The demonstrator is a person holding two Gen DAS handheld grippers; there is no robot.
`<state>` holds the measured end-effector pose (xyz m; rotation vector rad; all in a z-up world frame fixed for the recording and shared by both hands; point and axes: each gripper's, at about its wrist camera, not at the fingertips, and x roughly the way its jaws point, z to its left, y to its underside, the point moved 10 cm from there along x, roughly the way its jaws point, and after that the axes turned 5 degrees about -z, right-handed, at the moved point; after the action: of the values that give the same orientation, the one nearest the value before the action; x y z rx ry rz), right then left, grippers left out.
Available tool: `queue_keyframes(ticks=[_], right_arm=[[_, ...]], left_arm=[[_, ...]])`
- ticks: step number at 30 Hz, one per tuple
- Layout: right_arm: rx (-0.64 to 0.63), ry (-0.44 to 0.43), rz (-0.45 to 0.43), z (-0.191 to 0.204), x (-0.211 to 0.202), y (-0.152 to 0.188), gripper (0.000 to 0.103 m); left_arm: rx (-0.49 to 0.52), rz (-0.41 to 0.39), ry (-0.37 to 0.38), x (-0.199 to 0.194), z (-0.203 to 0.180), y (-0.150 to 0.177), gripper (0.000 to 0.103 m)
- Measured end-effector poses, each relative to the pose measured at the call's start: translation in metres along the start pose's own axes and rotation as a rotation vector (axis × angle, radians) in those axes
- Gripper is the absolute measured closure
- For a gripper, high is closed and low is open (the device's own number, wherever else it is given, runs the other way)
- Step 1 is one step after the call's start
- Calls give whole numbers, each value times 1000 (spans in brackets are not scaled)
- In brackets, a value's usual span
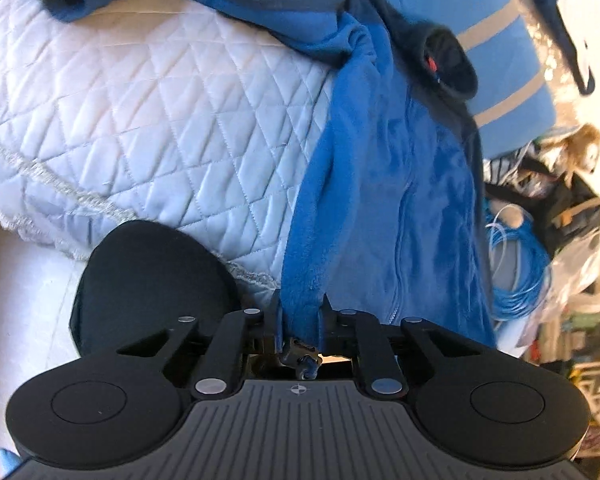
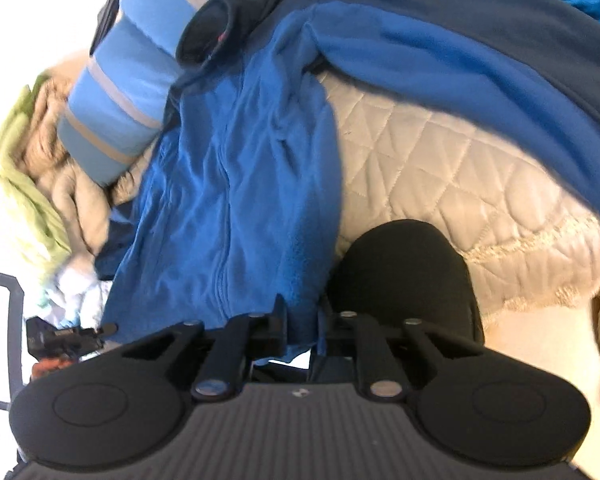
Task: Fold clothes
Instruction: 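Grasp the hem with the left gripper while the right gripper grasps the hem, then release the hem with both grippers and lift them away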
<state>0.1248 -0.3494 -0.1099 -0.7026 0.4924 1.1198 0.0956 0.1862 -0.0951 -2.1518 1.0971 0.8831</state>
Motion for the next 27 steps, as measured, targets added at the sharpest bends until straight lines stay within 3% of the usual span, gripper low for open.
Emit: queue_keyframes(ticks=[10, 18, 19, 20, 21, 22, 23, 25, 27], right_arm=[[76, 23, -7, -31, -9, 0, 89], [59, 45, 2, -37, -4, 3, 87], [46, 44, 4, -36, -5, 3, 82], [30, 43, 7, -35, -5, 4, 68], [13, 54, 1, -35, -8, 2, 45], [-5, 68, -7, -36, -11, 1, 34], [-29, 79, -22, -35, -14, -2, 16], [-80, 96, -57, -32, -22, -8, 12], [-97, 106, -78, -32, -27, -16, 5]], left_arm=[[-71, 54, 10, 20, 29, 7, 89], [-8, 69, -12, 20, 22, 6, 85], [-6, 72, -10, 18, 21, 5, 83], [-1, 73, -15, 15, 20, 4, 80], [18, 61, -34, 10, 18, 2, 77], [42, 45, -59, 5, 15, -1, 68], [65, 29, -83, -1, 12, -4, 54], [127, -14, -145, -11, 2, -13, 41], [190, -50, -192, -20, -11, -22, 40]])
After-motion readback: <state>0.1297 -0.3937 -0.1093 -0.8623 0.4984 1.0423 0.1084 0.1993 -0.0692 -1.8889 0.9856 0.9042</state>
